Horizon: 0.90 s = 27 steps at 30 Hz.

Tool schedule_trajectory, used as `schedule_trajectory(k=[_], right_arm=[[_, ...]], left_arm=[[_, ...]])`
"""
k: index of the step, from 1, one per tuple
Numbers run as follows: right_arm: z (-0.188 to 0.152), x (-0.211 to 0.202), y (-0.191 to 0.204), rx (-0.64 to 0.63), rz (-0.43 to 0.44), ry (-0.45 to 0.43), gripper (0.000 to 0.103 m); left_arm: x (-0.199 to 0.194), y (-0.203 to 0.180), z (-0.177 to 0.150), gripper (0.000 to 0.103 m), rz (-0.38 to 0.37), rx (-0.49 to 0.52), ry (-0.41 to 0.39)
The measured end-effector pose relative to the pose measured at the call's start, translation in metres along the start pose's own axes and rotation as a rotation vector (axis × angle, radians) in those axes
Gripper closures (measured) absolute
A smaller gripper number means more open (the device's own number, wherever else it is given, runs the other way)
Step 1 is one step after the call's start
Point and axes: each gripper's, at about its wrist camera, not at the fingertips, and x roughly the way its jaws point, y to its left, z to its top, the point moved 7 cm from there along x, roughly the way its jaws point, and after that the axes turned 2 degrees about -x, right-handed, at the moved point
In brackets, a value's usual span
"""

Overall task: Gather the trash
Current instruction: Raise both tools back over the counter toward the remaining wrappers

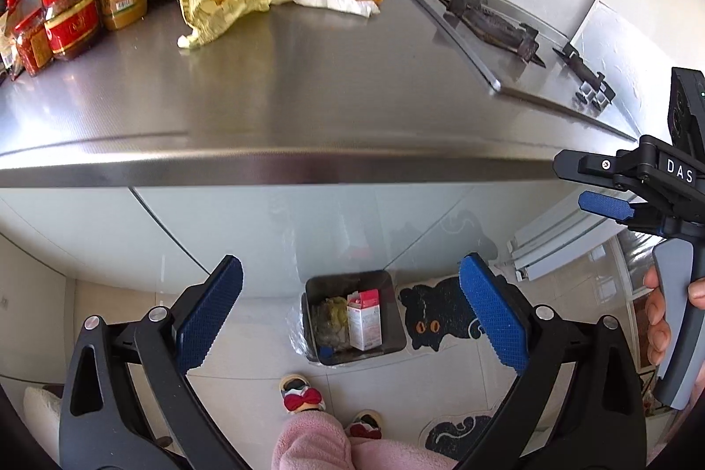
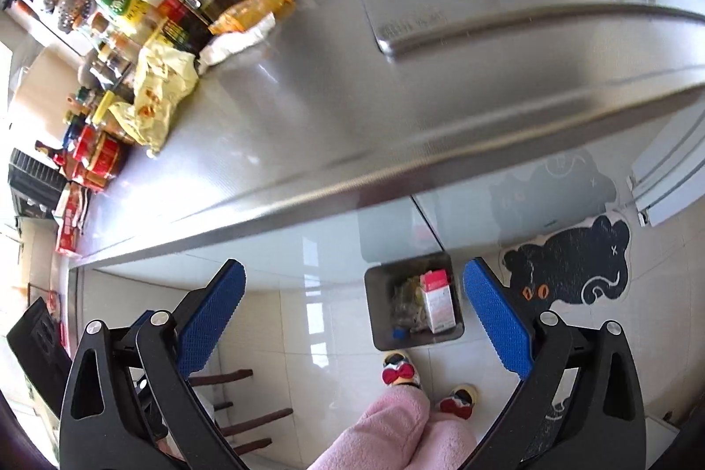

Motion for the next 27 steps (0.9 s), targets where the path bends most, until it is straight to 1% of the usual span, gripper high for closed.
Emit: schedule_trajectory(k=[3,7,11,15,22,27], right_arm=[[0.028,-0.005,0.012,-0.020,0.004,-0.045,0.003],[0.065,0.001,0.030,-0.049,0.003,-0.079,0.003],[0.096,0.015,0.049,-0.090,-0.001,-0.102,0.004],[0.121,0.034,0.069,-0.143,-0.005,-0.112,0.005],[0.157,0.070,0.098,-0.188,0.005,-0.113,0.005],[0.182,0.098,0.119,-0.261,-0.012,-0.126,0.006]], left_arm=[[-0.012,0.009,0.030,0.009,0.006,0.004,-0.043],[-0.016,0.024,0.069,0.009,0.016,-0.008,-0.081],[-0.011,0.044,0.104,0.009,0.030,-0.021,-0.104],[-0.005,0.064,0.136,0.009,0.049,-0.024,-0.124],[0.013,0.102,0.181,0.009,0.080,-0.055,-0.140],[0.025,0.130,0.205,0.009,0.104,-0.085,-0.155]])
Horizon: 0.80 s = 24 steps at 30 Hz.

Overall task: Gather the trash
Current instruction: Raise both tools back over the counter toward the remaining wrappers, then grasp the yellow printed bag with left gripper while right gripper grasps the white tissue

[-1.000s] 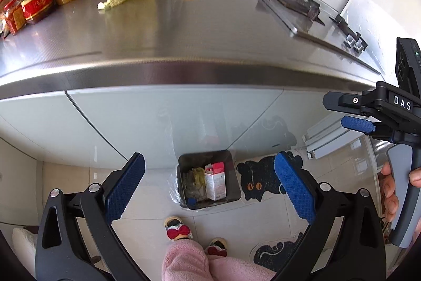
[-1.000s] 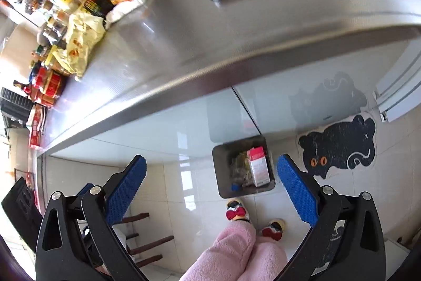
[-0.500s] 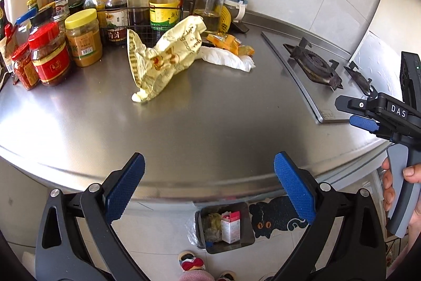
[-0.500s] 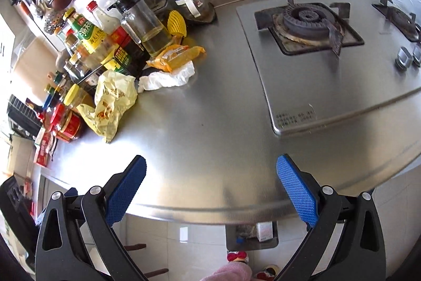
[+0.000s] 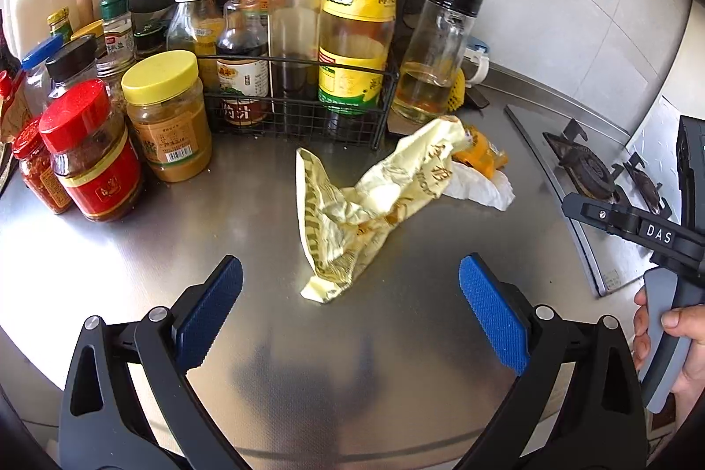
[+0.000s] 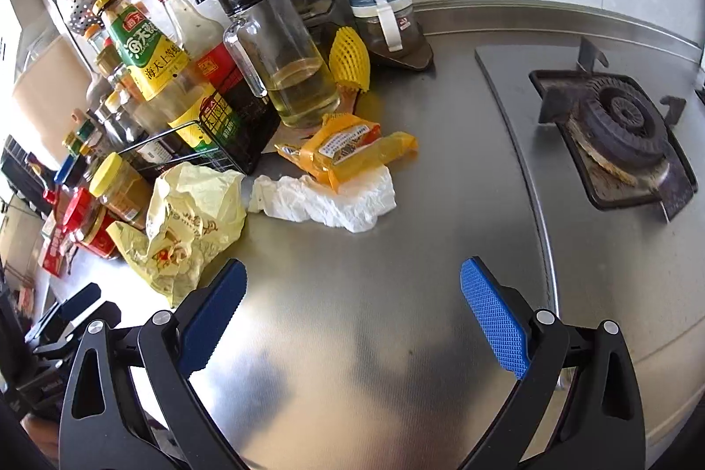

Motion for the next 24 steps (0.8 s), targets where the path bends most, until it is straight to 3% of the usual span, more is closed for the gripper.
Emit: schedule_trajectory(k=[6,11,13,14,17,20,21,24], right_arm=[[0.014,0.046,0.015,-0.067,-0.038,0.050,0.023],[0.017,0.072,0.018,-0.079,-0.065,0.076,0.024],[0.017,0.080,0.017,-0.076,-0.069,0.090,0.024],[0.017,0.083,0.017,-0.078,-0.071,0.097,0.029],[0.015,0.089,0.014,-0.057,-0.077,0.114,0.063],[0.012,0.087,0.011,-0.044,-0.071,0.118,0.087],[0.011,0.085,0.011,-0.040,-0.060,0.126,0.091],[0.004,0.077,0.011,-0.045,-0.043,0.134,0.097]], left_arm=[[0.021,0.014,0.022,0.009,-0.002,-0.003,-0.003],[0.045,0.013,0.029,0.011,-0.021,0.009,0.030],[0.053,0.012,0.029,0.020,-0.044,0.005,0.052],[0.057,0.011,0.029,0.023,-0.052,0.003,0.063],[0.066,0.008,0.026,0.037,-0.078,0.002,0.090],[0.069,0.003,0.024,0.060,-0.093,0.021,0.097],[0.069,0.002,0.023,0.068,-0.094,0.026,0.102],[0.067,-0.003,0.021,0.075,-0.100,0.036,0.100]])
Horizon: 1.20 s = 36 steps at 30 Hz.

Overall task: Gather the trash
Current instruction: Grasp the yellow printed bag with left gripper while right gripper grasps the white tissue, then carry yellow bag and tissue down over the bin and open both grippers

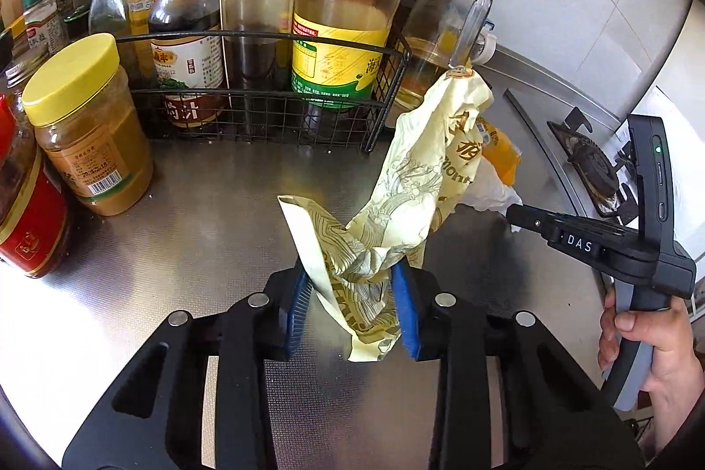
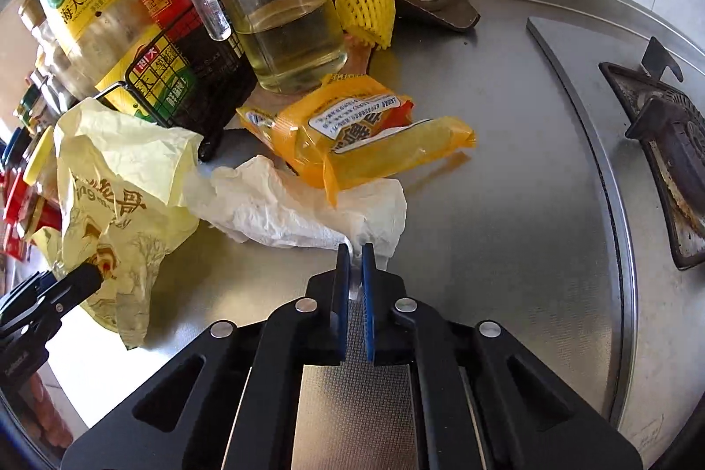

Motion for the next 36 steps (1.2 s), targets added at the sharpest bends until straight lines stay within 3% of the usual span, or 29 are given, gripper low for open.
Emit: schedule_trajectory(k=[4,17,26,36], right_arm=[[-0.013,-0.020,-0.001,0.016,0.033,-0.006,0.098],[-0.069,-0.111,-0.022,0.078,0.064,-0.077,0.098],[-0.139,-0.164,-0.040,0.088,0.087,-0.091,0.098],[-0.241,-0.205,-0.052,0.106,0.101,-0.050,0.098]], left_arm=[[-0.006,-0.013,-0.002,0.082,-0.017,0.016,-0.007],[-0.052,-0.078,-0.049,0.084,-0.060,0.067,-0.023],[-0.104,-0.120,-0.113,0.084,-0.075,0.069,-0.032],[-0.136,-0.143,-0.215,0.084,-0.081,0.056,0.016]])
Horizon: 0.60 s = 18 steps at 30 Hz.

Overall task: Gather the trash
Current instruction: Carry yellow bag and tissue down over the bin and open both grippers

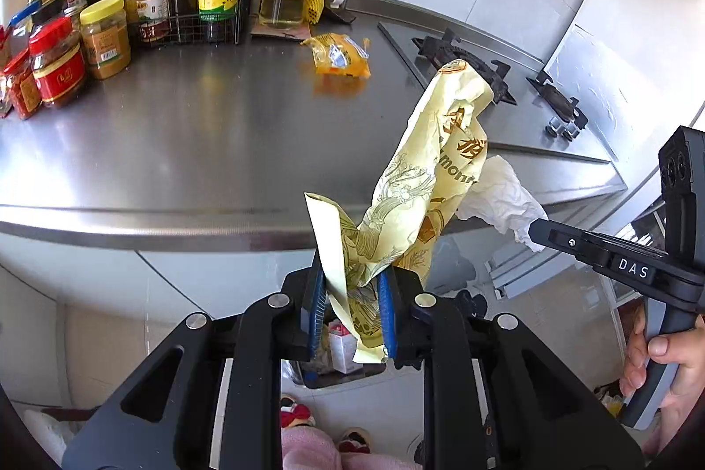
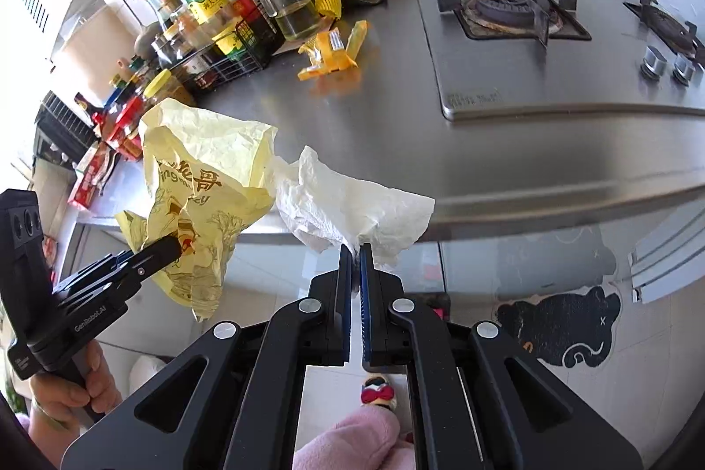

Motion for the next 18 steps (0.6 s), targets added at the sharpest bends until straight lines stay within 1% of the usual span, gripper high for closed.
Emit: schedule_trajectory(k=[4,8,14,18], right_arm=[[-0.040,0.004,-0.012,0.020,-0.001,0.051,0.098],[-0.078,0.022,-0.025,0.033,-0.014,0.121,0.098],[-0.132,0.076,-0.060,0.086,-0.069,0.246,0.098],[-0.157,0.115,-0.082,0.118,-0.095,0.298,0.098]], left_arm=[[0.004,-0.003,-0.040,0.084,0.004,-0.017,0.042],[0.017,0.000,-0.077,0.084,0.017,-0.039,0.095],[0.066,0.021,-0.133,0.084,0.060,-0.088,0.215],[0.110,0.038,-0.162,0.084,0.085,-0.110,0.280]])
